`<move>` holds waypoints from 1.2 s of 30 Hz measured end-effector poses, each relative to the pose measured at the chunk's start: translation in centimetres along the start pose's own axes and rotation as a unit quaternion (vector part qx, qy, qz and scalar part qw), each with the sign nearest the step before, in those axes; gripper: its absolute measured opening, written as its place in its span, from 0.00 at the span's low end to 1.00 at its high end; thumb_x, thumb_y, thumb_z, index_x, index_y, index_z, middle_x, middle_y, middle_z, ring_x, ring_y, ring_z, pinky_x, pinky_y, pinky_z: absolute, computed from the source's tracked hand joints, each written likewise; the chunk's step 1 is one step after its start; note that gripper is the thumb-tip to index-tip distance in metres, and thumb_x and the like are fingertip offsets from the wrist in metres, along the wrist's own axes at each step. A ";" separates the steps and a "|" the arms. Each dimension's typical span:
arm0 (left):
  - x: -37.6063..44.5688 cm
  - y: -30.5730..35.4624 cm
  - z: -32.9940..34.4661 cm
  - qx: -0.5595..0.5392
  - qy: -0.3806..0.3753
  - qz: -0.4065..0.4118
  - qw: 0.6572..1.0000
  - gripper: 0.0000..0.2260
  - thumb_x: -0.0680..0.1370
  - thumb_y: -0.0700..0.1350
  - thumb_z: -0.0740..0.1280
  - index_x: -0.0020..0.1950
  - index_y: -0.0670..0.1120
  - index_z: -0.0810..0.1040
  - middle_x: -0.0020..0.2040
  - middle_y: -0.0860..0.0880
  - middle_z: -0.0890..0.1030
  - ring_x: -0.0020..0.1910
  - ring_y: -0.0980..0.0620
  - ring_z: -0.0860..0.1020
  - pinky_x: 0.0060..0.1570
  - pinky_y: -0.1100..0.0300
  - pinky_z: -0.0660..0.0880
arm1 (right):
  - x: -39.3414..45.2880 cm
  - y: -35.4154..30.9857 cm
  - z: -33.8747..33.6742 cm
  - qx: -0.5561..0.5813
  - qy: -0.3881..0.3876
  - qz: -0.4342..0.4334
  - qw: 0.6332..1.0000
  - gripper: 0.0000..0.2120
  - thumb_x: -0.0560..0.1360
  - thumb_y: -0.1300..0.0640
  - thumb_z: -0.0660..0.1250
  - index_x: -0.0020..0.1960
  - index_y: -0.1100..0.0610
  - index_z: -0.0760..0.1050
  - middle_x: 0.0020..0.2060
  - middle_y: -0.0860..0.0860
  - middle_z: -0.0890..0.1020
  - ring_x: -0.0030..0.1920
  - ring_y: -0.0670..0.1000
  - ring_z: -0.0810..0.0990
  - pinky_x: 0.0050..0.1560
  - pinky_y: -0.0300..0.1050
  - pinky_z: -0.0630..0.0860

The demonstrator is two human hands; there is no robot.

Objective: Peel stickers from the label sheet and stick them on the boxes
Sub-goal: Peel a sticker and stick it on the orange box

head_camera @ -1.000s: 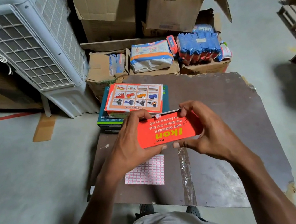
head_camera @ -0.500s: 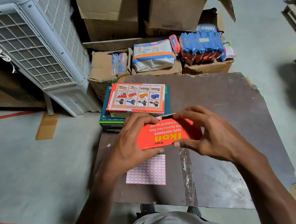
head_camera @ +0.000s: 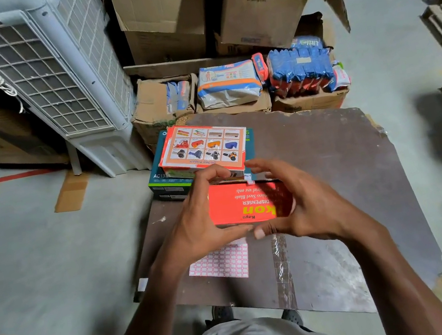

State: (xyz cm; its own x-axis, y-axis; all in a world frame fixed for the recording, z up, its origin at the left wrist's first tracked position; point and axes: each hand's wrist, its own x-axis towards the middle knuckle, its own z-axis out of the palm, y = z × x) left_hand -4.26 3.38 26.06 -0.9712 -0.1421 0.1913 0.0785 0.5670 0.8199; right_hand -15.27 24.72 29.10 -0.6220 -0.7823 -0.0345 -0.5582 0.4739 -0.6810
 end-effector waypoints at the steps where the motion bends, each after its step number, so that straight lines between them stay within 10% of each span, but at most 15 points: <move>1: 0.0 0.0 -0.1 -0.011 0.006 0.002 1.000 0.41 0.63 0.48 0.86 0.68 0.55 0.65 0.64 0.59 0.74 0.62 0.60 0.77 0.56 0.68 0.76 | 0.0 0.2 0.1 -0.021 -0.005 -0.003 1.000 0.52 0.61 0.31 0.78 0.78 0.36 0.56 0.73 0.39 0.72 0.70 0.46 0.74 0.65 0.58 0.78; 10: 0.2 -1.0 -0.3 -0.103 0.009 -0.038 0.994 0.52 0.58 0.63 0.84 0.76 0.57 0.61 0.70 0.57 0.74 0.69 0.52 0.76 0.65 0.44 0.77 | -0.2 0.1 1.1 -0.073 0.088 -0.050 0.992 0.37 0.66 0.34 0.76 0.70 0.43 0.68 0.63 0.42 0.79 0.56 0.48 0.77 0.58 0.57 0.74; 18: 0.2 -0.5 -0.8 -0.034 0.010 0.040 0.999 0.35 0.65 0.68 0.77 0.69 0.66 0.69 0.67 0.63 0.72 0.67 0.60 0.73 0.65 0.66 0.73 | -0.2 -0.3 0.7 -0.115 0.077 -0.071 0.988 0.35 0.70 0.30 0.71 0.73 0.41 0.71 0.68 0.42 0.76 0.61 0.49 0.75 0.58 0.54 0.73; 36: 0.6 -1.1 -0.9 -0.011 0.024 0.066 0.997 0.34 0.66 0.63 0.79 0.69 0.56 0.72 0.66 0.59 0.73 0.66 0.61 0.74 0.64 0.67 0.72 | 0.1 -0.3 0.9 -0.111 0.092 -0.074 0.987 0.34 0.69 0.33 0.74 0.71 0.44 0.72 0.69 0.42 0.77 0.62 0.49 0.76 0.59 0.55 0.73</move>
State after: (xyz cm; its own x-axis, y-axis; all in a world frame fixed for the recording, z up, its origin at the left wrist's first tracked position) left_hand -4.67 1.95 25.79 -0.9404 -0.1065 0.3230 0.2101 0.5648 0.7981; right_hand -14.70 24.13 28.61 -0.6025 -0.7727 0.2000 -0.7438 0.4526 -0.4919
